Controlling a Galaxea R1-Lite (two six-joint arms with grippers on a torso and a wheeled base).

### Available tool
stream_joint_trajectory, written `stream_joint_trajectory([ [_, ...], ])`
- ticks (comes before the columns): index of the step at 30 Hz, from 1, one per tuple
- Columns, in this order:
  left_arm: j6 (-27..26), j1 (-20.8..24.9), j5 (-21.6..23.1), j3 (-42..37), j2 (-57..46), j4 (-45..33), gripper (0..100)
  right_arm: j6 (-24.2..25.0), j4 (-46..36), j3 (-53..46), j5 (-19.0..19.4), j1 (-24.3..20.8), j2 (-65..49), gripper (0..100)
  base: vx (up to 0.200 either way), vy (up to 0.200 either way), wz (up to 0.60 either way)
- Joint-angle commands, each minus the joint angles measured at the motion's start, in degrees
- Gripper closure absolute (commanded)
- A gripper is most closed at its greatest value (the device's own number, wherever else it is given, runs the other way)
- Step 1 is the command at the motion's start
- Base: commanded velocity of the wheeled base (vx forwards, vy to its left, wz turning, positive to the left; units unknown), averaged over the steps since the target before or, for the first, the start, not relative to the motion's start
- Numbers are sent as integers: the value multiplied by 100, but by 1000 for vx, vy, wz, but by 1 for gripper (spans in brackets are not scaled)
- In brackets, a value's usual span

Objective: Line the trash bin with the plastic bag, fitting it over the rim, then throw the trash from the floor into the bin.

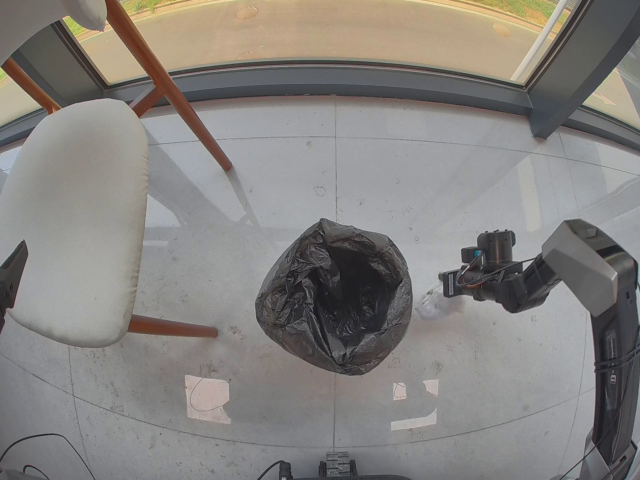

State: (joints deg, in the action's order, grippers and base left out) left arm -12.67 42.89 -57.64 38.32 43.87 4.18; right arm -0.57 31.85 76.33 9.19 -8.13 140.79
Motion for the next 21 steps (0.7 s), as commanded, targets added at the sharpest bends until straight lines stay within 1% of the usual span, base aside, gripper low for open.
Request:
stream_joint_trajectory([
  [1,1,0,7,-17,-2,21,0,5,-681,-399,259,189,-1739,100,0,0,0],
  [3,10,0,-2,-17,-10,21,0,13,-1542,-469,628,172,-2908,100,0,0,0],
  [4,10,0,-2,-17,-10,21,0,13,-1700,-452,716,154,-3110,100,0,0,0],
  [5,10,0,-2,-26,-10,21,0,75,-2087,-417,883,66,-3558,100,0,0,0],
  [7,10,0,-11,-26,-10,21,0,92,-2421,-382,988,-171,-3980,100,0,0,0],
  [8,19,-8,-19,-17,-19,21,0,172,-2667,-373,997,-470,-4323,100,0,0,0],
  [10,19,0,-81,-17,-133,21,0,330,-2860,-382,997,-725,-4578,100,0,0,0],
  [11,10,9,-186,-17,-257,4,0,532,-2983,-373,997,-989,-4754,100,0,0,0],
  [12,10,9,-248,-17,-309,-5,0,637,-3018,-373,979,-1156,-4815,100,0,0,0],
  [13,10,9,-248,-17,-309,-5,0,637,-3018,-373,979,-1156,-4815,100,0,0,0],
  [14,10,9,-415,9,-459,-5,0,822,-3010,-373,944,-1490,-4903,100,0,0,0],
  [15,10,9,-512,9,-564,-14,0,901,-2983,-373,935,-1692,-4921,100,0,0,0],
  [16,10,9,-529,9,-591,-14,0,910,-2966,-382,935,-1745,-4930,100,0,0,0],
  [17,10,9,-644,-8,-714,-31,0,945,-2939,-434,927,-1982,-4930,100,0,0,0],
  [19,10,9,-775,-43,-872,-40,0,954,-2939,-496,883,-2228,-4921,100,0,0,0],
  [21,10,0,-1268,-193,-1215,-40,0,963,-2931,-654,768,-2579,-4886,100,0,0,0],
])
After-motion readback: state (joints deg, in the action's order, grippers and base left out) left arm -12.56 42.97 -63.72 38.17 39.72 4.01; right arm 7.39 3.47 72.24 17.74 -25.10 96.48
